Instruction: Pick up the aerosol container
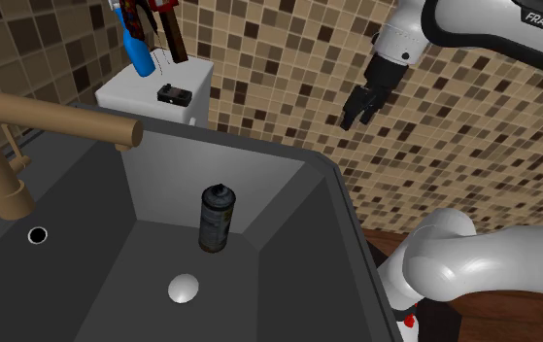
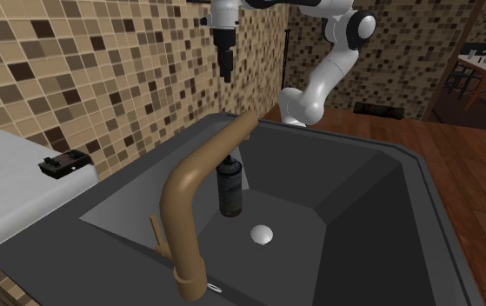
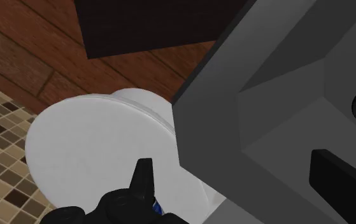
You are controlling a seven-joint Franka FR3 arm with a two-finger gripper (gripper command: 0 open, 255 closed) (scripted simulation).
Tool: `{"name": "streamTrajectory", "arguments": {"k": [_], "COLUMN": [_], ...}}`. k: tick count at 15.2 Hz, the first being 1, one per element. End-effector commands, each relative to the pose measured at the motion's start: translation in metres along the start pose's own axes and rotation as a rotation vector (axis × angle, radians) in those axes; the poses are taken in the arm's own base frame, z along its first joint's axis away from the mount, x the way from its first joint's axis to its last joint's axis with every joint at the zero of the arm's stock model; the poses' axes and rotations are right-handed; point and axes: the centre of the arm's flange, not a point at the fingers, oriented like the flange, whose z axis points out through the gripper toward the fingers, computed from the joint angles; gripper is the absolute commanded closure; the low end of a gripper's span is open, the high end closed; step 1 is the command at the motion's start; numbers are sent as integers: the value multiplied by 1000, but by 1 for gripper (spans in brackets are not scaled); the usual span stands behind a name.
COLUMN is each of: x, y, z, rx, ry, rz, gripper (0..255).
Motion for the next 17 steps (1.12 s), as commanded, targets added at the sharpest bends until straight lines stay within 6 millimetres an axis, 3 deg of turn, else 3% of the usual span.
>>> {"name": "streamTrajectory", "arguments": {"k": [1,17], "x": [0,74], "y": [0,-167], "z": [0,93], "rx": [0,110], "ry": [0,-267], "rz": [0,257], "gripper": [0,0]}}
